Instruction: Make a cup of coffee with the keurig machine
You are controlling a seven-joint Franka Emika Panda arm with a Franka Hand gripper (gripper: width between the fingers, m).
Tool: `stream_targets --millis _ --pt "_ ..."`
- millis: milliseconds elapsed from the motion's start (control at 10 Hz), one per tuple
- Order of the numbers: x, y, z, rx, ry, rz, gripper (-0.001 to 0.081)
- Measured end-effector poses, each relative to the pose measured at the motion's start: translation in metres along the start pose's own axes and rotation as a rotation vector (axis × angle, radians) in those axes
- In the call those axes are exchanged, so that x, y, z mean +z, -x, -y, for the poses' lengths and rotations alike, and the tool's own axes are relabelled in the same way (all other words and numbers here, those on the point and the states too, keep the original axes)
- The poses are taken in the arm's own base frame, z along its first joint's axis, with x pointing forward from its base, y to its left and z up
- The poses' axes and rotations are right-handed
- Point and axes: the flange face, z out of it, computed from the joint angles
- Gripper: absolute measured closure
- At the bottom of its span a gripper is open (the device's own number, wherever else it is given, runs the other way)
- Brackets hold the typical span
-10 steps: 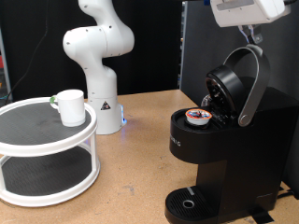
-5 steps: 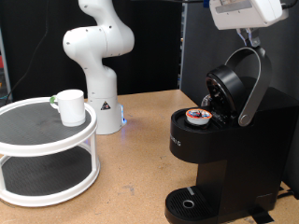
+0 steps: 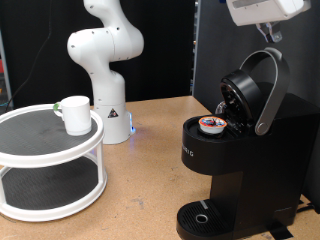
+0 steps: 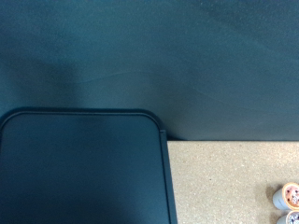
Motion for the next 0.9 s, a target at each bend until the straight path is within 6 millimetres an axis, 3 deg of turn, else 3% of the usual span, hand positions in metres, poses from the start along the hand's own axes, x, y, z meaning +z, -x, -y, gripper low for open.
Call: stream_targets --millis 900 --pt "0.011 -0.001 0.017 -0.035 0.002 0.022 0.0805"
